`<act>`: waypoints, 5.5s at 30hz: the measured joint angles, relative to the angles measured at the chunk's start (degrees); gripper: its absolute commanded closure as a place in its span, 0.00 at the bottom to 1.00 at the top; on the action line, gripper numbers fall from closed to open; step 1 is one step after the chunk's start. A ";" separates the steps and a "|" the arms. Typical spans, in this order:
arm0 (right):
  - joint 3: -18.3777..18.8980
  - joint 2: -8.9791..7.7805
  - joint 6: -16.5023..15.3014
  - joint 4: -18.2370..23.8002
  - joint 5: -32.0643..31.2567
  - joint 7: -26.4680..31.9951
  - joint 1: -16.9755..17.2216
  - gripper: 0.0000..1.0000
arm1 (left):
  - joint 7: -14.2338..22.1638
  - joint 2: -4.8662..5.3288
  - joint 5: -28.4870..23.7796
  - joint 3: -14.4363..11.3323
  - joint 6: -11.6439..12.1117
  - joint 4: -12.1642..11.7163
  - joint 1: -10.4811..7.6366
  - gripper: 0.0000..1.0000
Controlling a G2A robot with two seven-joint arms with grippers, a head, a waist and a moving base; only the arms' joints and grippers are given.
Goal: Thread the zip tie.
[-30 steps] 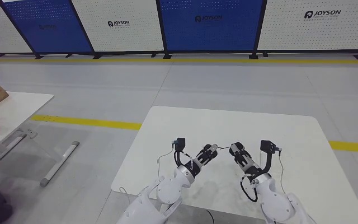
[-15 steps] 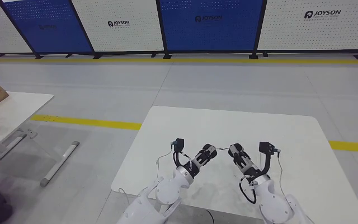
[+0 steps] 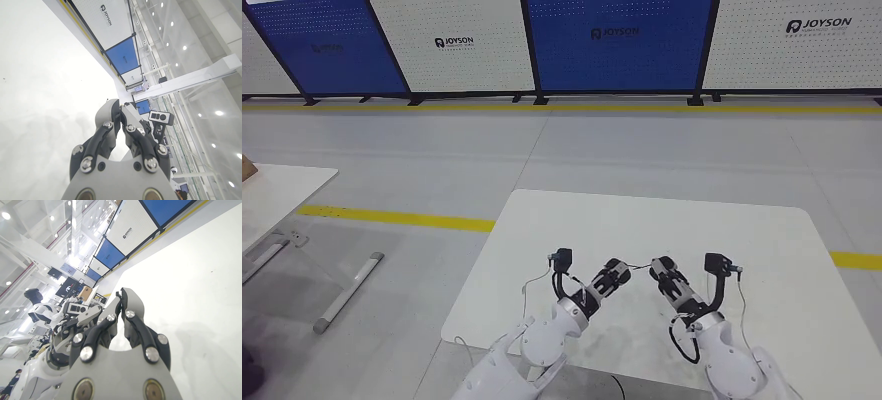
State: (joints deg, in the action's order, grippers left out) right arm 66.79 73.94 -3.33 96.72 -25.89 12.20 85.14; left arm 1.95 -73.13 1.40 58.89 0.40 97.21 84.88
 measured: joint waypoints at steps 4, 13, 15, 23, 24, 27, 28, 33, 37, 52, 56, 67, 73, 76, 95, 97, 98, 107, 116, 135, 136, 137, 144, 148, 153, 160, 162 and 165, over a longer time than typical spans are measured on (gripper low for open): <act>0.38 -0.10 -0.53 0.07 -0.47 -0.10 0.41 0.00 | -1.84 -0.25 -2.55 0.33 1.36 0.51 0.16 1.00; 0.32 0.09 6.71 -1.49 -4.52 -1.86 -0.49 0.00 | 0.50 -0.31 -15.01 3.60 5.75 2.42 1.60 1.00; 0.26 0.11 6.93 -1.48 -4.54 -1.88 -0.58 0.00 | 0.84 -0.28 -15.33 3.71 5.54 2.46 1.61 1.00; -0.14 -0.05 5.44 -1.93 -5.71 0.14 -0.87 0.00 | 0.58 -0.32 -15.16 3.60 5.48 2.27 1.50 1.00; -0.18 -0.17 4.66 -2.16 -6.48 1.83 -1.18 0.00 | 0.59 -0.34 -15.24 3.54 5.42 2.17 1.41 1.00; -0.26 -0.47 2.89 -2.66 -8.85 4.97 -1.88 0.00 | 0.69 -0.36 -15.61 3.69 5.54 2.19 1.32 1.00; -0.26 -0.58 2.28 -2.97 -10.19 5.28 -2.15 0.00 | 0.61 -0.36 -15.76 3.82 5.66 2.28 1.36 1.00; -0.28 -0.67 1.86 -3.83 -12.69 4.45 -2.47 0.00 | -0.12 -0.40 -16.40 4.11 5.91 2.49 1.54 1.00; -0.33 -0.67 1.76 -3.80 -12.70 4.47 -2.43 0.00 | -0.09 -0.40 -16.37 4.10 5.90 2.48 1.54 1.00; -1.51 -1.25 -7.73 -3.51 -19.62 1.44 -1.57 0.00 | -1.09 -0.51 -16.55 4.17 6.55 2.69 1.63 1.00; -1.69 -1.19 -7.83 -3.39 -19.08 0.64 -1.25 0.00 | -0.94 -0.51 -16.42 4.04 6.44 2.63 1.58 1.00; -1.48 -0.98 -5.90 -2.38 -18.63 -2.20 -0.74 0.58 | -0.86 -0.68 -13.63 2.49 4.75 2.55 1.07 1.00; -1.48 -0.95 -6.43 -1.95 -17.59 -2.16 -0.52 0.57 | -0.98 -0.84 -13.51 1.84 4.51 1.90 0.70 1.00; -1.49 -0.94 -6.48 -1.73 -17.45 -1.98 -0.49 0.56 | -0.82 -0.85 -13.27 1.78 4.29 1.90 0.61 1.00; -1.36 -0.89 -6.93 -1.15 -16.06 -1.47 -0.71 0.67 | 0.10 -1.14 -9.36 -0.72 2.53 0.45 -0.54 1.00; -1.36 -0.88 -6.90 -1.17 -15.97 -1.40 -0.74 0.71 | 0.17 -1.16 -9.01 -1.00 2.64 0.43 -0.52 1.00; -1.36 -0.88 -6.89 -1.18 -15.96 -1.39 -0.75 0.73 | 0.17 -1.17 -8.91 -1.07 2.67 0.44 -0.50 1.00; -1.40 -0.87 -7.06 -1.36 -15.88 -1.23 -0.76 1.00 | -0.11 -1.22 -8.66 -1.17 2.91 0.48 -0.43 1.00; -1.48 -0.96 -6.95 -1.40 -16.26 0.43 -0.88 1.00 | -0.12 -1.26 -8.16 -1.43 3.72 1.02 -0.22 1.00; -2.79 -0.91 -6.92 -3.19 -17.64 2.64 -1.92 1.00 | 0.37 -1.00 -7.15 -1.00 6.16 4.07 1.51 1.00; -2.91 -0.90 -6.97 -3.38 -17.67 2.82 -2.06 1.00 | 0.40 -0.98 -7.06 -0.99 6.26 4.32 1.68 1.00; -3.10 -0.88 -7.03 -3.66 -17.72 3.03 -2.26 1.00 | 0.44 -0.94 -6.94 -0.96 6.42 4.70 1.91 1.00; -3.84 -0.72 -6.74 -5.28 -17.94 3.58 -3.38 1.00 | 0.61 -0.74 -6.45 -0.69 7.10 6.61 3.17 1.00; -4.09 -0.65 -6.42 -6.03 -18.20 3.63 -3.92 1.00 | 0.62 -0.66 -6.42 -0.46 7.49 7.22 3.65 1.00; -4.27 -0.59 -6.31 -6.48 -18.35 3.67 -4.34 0.77 | 0.48 -0.61 -6.48 -0.28 7.63 7.54 3.83 1.00; -3.24 -0.70 -6.90 -5.25 -16.61 3.36 -3.89 0.00 | -2.24 -0.86 -6.53 -0.02 6.65 6.24 2.71 1.00; -2.45 -0.81 -7.55 -4.64 -15.36 2.99 -3.31 0.00 | -3.86 -1.03 -6.29 -0.14 6.58 5.49 2.26 1.00; -0.80 -0.98 -8.78 -4.18 -12.15 2.68 -2.64 0.00 | -5.05 -1.35 -8.71 -0.01 5.75 3.93 1.09 1.00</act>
State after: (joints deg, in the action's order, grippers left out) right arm 65.99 72.96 -12.11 92.54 -38.05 14.88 82.51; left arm -3.10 -74.48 -7.31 58.88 6.15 101.14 85.97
